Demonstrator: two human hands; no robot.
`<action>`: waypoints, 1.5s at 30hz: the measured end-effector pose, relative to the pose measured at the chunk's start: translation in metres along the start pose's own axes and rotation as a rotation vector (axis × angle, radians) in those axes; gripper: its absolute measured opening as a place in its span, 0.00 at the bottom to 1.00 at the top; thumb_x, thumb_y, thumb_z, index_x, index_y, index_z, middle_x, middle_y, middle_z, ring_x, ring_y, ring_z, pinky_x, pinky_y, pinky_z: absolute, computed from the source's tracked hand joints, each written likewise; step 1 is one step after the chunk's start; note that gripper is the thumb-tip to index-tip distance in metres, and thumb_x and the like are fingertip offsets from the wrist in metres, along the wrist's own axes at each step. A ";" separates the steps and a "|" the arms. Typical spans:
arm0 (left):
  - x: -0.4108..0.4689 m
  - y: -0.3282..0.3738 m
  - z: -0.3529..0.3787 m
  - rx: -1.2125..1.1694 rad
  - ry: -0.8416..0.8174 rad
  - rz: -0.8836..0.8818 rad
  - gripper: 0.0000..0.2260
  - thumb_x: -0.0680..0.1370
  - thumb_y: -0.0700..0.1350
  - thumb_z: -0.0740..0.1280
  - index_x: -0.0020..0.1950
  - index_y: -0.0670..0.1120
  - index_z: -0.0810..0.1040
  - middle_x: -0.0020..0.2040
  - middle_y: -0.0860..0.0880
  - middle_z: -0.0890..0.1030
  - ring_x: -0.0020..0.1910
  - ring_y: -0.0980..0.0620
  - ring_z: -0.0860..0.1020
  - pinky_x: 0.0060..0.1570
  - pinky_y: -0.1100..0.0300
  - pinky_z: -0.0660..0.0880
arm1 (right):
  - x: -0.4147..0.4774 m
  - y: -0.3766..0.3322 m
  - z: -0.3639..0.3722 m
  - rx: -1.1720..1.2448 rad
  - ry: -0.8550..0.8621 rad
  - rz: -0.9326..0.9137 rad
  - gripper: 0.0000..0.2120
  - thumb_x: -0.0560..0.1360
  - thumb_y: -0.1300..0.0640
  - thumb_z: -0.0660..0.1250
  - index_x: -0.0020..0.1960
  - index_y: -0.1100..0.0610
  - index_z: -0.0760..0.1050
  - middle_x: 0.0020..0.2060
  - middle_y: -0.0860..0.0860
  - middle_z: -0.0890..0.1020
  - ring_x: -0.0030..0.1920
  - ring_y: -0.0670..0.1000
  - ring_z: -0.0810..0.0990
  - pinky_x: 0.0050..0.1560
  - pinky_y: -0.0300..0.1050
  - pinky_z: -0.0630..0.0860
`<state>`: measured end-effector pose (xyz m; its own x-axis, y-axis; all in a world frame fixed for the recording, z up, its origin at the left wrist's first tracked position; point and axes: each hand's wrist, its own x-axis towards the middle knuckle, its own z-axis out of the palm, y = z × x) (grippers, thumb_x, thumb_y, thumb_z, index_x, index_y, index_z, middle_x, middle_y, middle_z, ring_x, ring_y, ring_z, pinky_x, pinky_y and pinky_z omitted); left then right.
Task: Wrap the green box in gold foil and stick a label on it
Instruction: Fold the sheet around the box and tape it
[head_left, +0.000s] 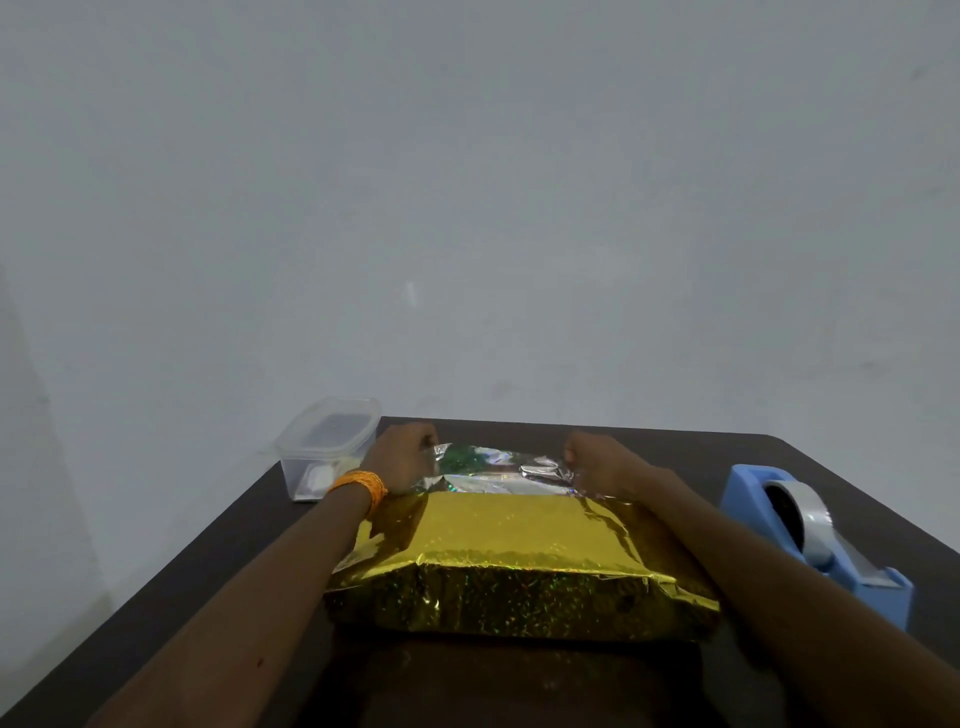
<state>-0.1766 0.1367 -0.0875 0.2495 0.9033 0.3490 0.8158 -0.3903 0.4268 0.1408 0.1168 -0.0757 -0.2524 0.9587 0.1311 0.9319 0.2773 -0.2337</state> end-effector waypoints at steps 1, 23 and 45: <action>-0.002 0.002 -0.009 -0.033 0.056 0.007 0.11 0.68 0.40 0.78 0.46 0.46 0.78 0.41 0.49 0.80 0.43 0.46 0.79 0.42 0.57 0.74 | -0.003 0.001 -0.004 0.022 0.050 -0.011 0.16 0.70 0.64 0.72 0.53 0.56 0.70 0.44 0.52 0.79 0.43 0.54 0.78 0.38 0.46 0.73; -0.137 0.054 -0.083 -0.047 -0.094 0.189 0.08 0.70 0.31 0.74 0.42 0.43 0.83 0.42 0.51 0.85 0.46 0.59 0.82 0.42 0.73 0.74 | -0.151 -0.024 -0.038 0.068 0.242 -0.306 0.11 0.71 0.67 0.72 0.46 0.52 0.83 0.40 0.42 0.80 0.40 0.38 0.77 0.42 0.35 0.74; -0.143 0.119 -0.028 0.349 -0.177 0.309 0.33 0.71 0.65 0.72 0.71 0.51 0.73 0.66 0.52 0.76 0.63 0.51 0.73 0.59 0.55 0.74 | -0.173 -0.091 -0.008 -0.174 0.183 -0.294 0.26 0.76 0.39 0.67 0.69 0.52 0.74 0.63 0.49 0.76 0.61 0.49 0.73 0.60 0.47 0.74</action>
<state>-0.1300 -0.0440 -0.0637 0.5676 0.7827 0.2555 0.8079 -0.5893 0.0107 0.1018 -0.0752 -0.0692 -0.4791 0.8084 0.3419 0.8611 0.5083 0.0046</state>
